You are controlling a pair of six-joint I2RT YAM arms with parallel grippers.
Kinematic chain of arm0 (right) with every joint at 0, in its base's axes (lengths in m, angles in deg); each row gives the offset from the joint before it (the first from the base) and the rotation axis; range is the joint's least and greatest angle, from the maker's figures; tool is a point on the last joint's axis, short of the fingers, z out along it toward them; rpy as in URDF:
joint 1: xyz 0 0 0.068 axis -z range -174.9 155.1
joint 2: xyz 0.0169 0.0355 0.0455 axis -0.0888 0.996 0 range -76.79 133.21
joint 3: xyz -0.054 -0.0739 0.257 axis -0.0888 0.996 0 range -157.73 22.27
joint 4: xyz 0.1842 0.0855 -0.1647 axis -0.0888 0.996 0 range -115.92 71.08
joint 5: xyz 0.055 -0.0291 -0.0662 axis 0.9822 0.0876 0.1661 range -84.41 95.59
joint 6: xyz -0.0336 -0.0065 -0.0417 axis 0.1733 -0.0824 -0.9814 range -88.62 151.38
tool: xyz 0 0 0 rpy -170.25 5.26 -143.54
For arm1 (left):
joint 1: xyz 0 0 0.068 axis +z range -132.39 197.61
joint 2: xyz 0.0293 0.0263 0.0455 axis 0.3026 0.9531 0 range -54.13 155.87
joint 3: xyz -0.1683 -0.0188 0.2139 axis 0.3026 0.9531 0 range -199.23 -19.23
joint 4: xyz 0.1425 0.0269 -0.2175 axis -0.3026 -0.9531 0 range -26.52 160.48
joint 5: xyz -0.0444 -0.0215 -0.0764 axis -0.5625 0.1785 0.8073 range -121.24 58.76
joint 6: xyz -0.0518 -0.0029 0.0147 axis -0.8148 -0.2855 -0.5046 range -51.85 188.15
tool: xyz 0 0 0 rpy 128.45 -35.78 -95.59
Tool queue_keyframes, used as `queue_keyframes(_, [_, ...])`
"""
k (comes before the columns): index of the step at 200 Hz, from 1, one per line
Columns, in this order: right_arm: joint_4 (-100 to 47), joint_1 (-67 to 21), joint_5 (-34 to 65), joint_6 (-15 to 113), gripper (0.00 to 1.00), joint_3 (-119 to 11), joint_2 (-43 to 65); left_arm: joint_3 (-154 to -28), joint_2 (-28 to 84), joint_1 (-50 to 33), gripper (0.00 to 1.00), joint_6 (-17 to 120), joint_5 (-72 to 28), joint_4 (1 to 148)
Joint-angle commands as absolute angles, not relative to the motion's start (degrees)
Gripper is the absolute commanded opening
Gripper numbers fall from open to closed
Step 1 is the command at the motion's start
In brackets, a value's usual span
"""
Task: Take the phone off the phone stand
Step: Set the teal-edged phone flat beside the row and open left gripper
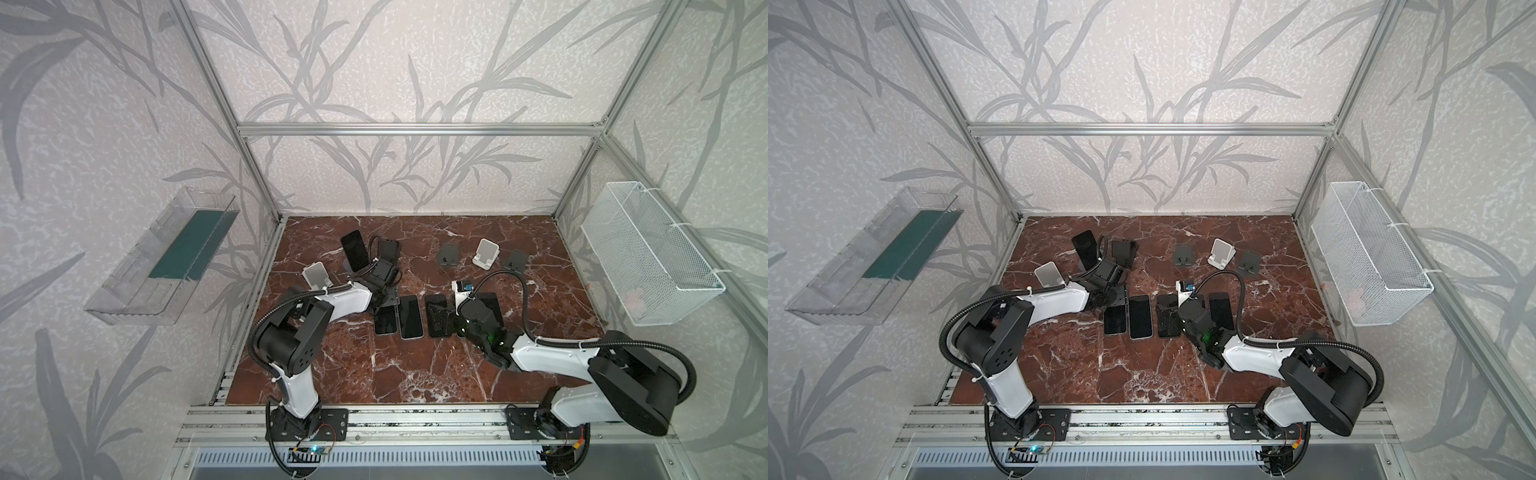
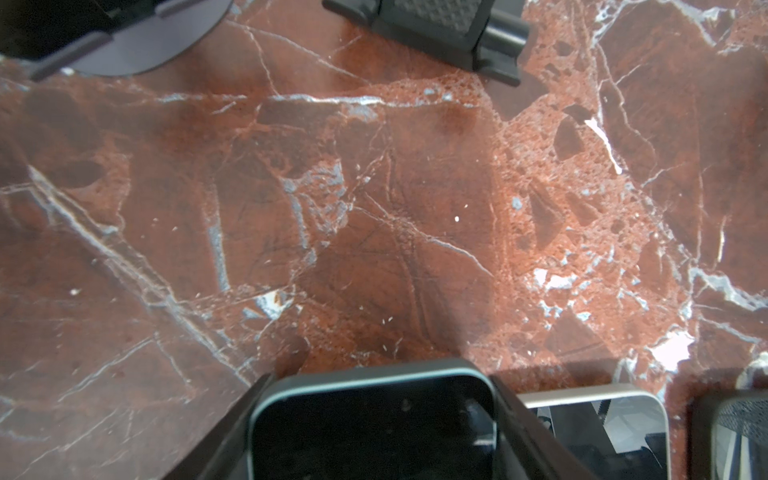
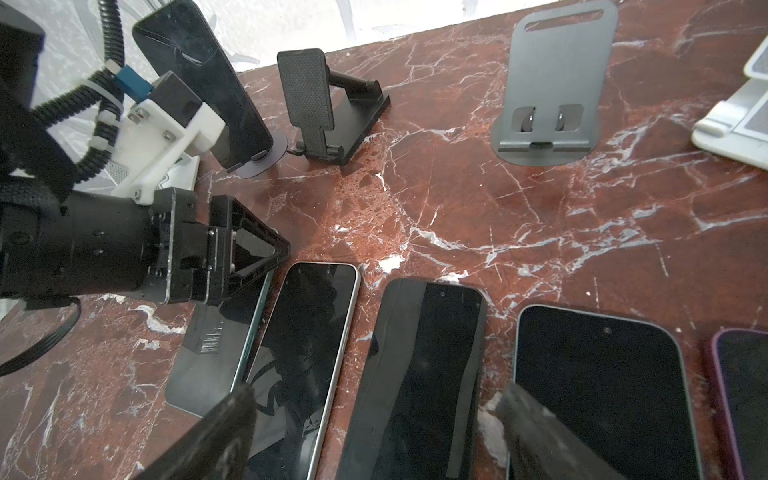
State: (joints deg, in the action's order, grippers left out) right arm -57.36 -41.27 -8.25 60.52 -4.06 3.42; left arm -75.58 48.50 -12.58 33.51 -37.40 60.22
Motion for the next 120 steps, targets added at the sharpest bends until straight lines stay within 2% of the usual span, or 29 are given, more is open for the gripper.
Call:
queue_keyframes(1, [-58.0, -40.9, -7.8, 61.0, 0.91, -5.0, 3.4, -74.4, 50.0, -12.7, 0.73, 34.0, -31.7, 51.7])
queue_keyframes(48, [-57.8, -40.6, -8.5, 60.5, 0.91, -4.3, 1.8, -73.3, 49.7, -12.6, 0.75, 34.5, -27.1, 52.0])
queue_keyframes(120, [-57.6, -40.5, -8.2, 59.9, 0.91, -4.4, 1.6, -76.8, 49.6, -12.1, 0.77, 36.0, -28.2, 44.3])
